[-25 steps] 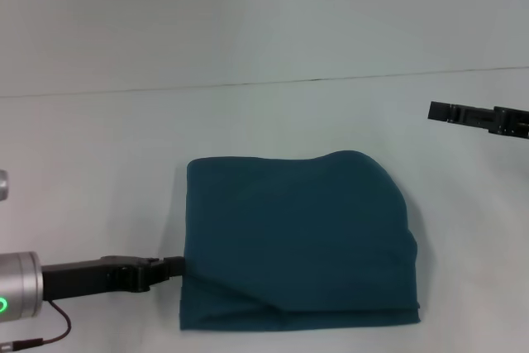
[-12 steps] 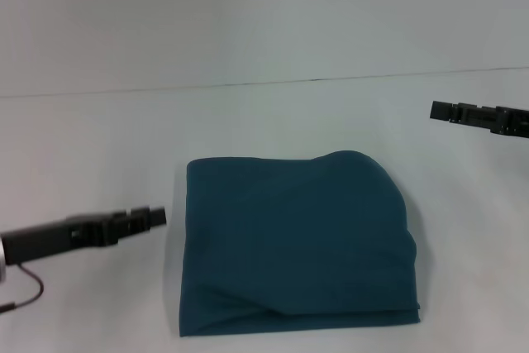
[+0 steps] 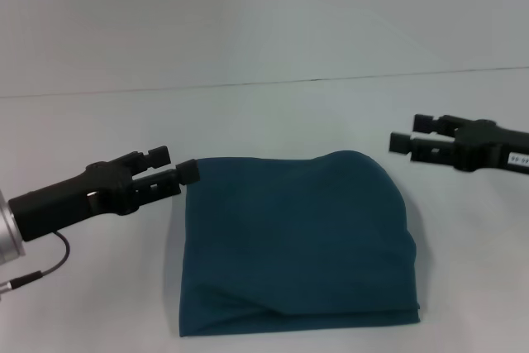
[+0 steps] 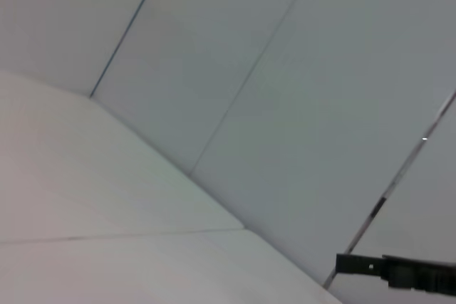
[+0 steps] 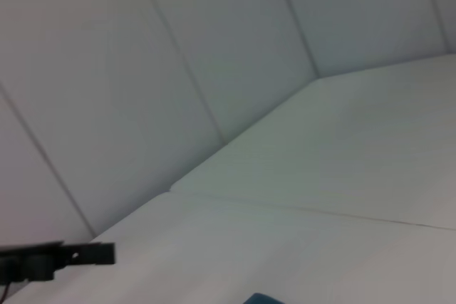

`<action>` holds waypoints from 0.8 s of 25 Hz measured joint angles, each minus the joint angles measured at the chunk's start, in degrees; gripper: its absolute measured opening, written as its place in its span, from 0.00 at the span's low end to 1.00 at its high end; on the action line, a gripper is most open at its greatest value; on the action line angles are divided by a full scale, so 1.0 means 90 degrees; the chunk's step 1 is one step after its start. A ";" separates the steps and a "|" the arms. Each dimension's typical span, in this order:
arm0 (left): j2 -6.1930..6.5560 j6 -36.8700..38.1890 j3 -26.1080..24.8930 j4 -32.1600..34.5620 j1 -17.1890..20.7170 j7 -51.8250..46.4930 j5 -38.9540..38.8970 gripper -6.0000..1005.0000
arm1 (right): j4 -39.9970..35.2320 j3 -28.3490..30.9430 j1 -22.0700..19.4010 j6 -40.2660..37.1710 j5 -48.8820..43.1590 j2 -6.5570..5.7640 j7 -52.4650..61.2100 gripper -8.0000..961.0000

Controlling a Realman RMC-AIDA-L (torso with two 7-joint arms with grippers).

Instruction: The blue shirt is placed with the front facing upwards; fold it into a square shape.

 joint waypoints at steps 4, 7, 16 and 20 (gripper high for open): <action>-0.0038 0.0158 -0.0001 -0.0119 0.0083 0.0497 -0.0026 0.81 | 0.0005 -0.0168 -0.0048 -0.0115 -0.0006 0.0143 -0.0565 0.97; -0.0081 0.0312 0.0007 -0.0244 0.0204 0.1036 -0.0053 0.87 | 0.0018 -0.0505 -0.0061 -0.0121 -0.0146 0.0191 -0.0706 0.97; -0.0097 0.0636 -0.0040 -0.0463 0.0377 0.1346 -0.0111 0.89 | 0.0000 -0.0757 -0.0002 -0.0182 -0.0449 0.0188 -0.0636 0.97; -0.0103 0.0752 -0.0093 -0.0542 0.0385 0.1284 -0.0188 0.89 | -0.0014 -0.0769 0.0004 -0.0202 -0.0447 0.0192 -0.0638 0.97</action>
